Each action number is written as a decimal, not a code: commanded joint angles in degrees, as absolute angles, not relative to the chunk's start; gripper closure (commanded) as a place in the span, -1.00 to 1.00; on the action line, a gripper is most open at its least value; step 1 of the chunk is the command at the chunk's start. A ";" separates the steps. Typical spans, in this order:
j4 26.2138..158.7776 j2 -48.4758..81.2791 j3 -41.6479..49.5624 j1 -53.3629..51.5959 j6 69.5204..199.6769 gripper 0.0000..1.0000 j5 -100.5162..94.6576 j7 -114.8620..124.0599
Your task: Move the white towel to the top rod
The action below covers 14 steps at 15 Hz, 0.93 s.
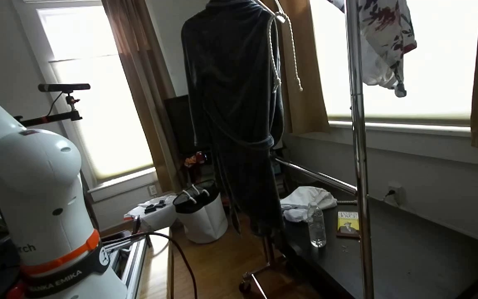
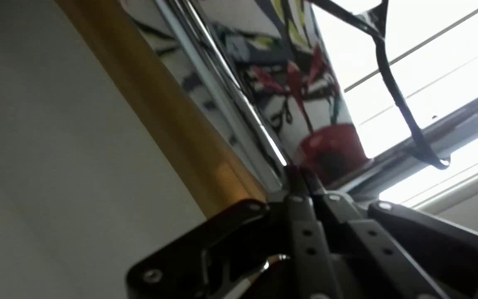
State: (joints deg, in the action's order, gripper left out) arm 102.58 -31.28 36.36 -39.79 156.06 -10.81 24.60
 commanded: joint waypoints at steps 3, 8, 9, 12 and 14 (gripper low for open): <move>120.27 -36.76 24.23 -22.75 156.93 0.99 3.56 23.37; 125.95 -36.74 17.57 -14.33 155.21 0.99 18.90 16.92; 126.50 -36.73 16.80 -13.46 154.88 0.99 20.75 16.20; 127.96 -36.79 14.87 -11.24 154.73 0.99 24.66 15.23; 128.78 -37.05 14.05 -10.21 153.52 0.99 26.56 15.25</move>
State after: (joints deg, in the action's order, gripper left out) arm 125.73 -34.94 15.98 -12.92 155.96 22.81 16.54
